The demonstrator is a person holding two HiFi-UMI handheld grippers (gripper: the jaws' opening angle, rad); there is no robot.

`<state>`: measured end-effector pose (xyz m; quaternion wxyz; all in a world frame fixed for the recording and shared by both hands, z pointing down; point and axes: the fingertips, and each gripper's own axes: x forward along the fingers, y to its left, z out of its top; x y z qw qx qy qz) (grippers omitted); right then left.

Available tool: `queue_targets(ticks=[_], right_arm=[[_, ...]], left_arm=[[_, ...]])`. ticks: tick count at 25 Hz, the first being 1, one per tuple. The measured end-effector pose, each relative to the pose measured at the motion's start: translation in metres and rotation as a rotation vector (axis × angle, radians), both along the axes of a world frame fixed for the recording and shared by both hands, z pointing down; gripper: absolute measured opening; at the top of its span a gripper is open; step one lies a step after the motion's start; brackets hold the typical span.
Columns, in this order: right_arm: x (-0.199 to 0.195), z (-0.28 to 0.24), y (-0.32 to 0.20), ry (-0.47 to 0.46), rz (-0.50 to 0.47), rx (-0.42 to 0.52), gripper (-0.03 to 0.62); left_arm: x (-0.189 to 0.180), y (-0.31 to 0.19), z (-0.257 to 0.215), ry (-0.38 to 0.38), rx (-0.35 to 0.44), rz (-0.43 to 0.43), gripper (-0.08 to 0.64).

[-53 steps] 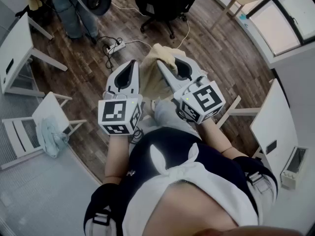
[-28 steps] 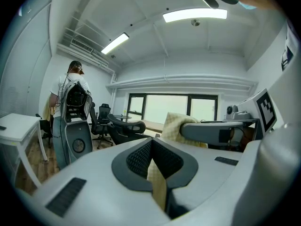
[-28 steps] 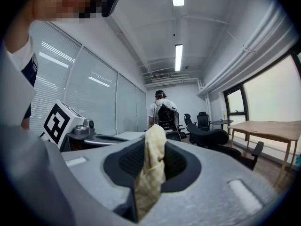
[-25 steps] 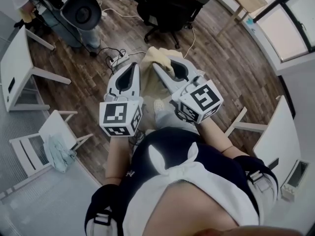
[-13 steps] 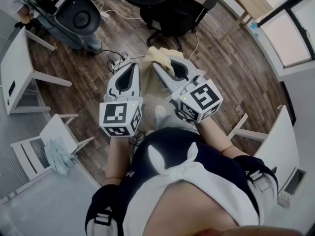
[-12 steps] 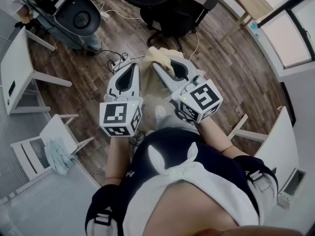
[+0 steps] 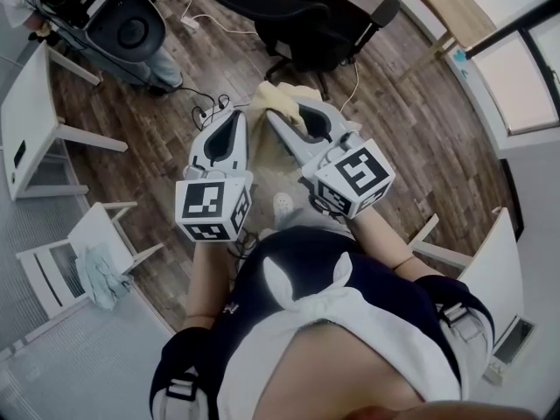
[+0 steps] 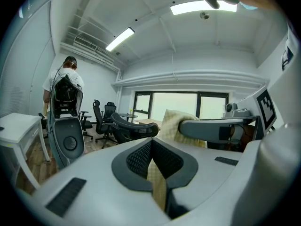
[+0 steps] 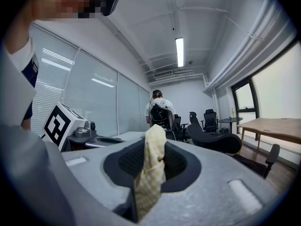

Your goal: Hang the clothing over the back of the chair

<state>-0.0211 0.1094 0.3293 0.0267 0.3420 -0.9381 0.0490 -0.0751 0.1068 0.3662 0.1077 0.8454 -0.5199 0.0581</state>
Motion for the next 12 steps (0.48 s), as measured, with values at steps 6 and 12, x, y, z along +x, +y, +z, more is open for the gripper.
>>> queue_targets(ticks=[6,12], right_arm=[[0.002,0.007,-0.017,-0.001,-0.036,0.000,0.077],[0.000,0.013,-0.024,0.012,-0.054,0.000,0.077]], left_arm=[[0.003,-0.015,0.006,-0.003,-0.008,-0.040,0.006],[-0.001,-0.016,0.009,-0.004,-0.015,-0.067,0.006]])
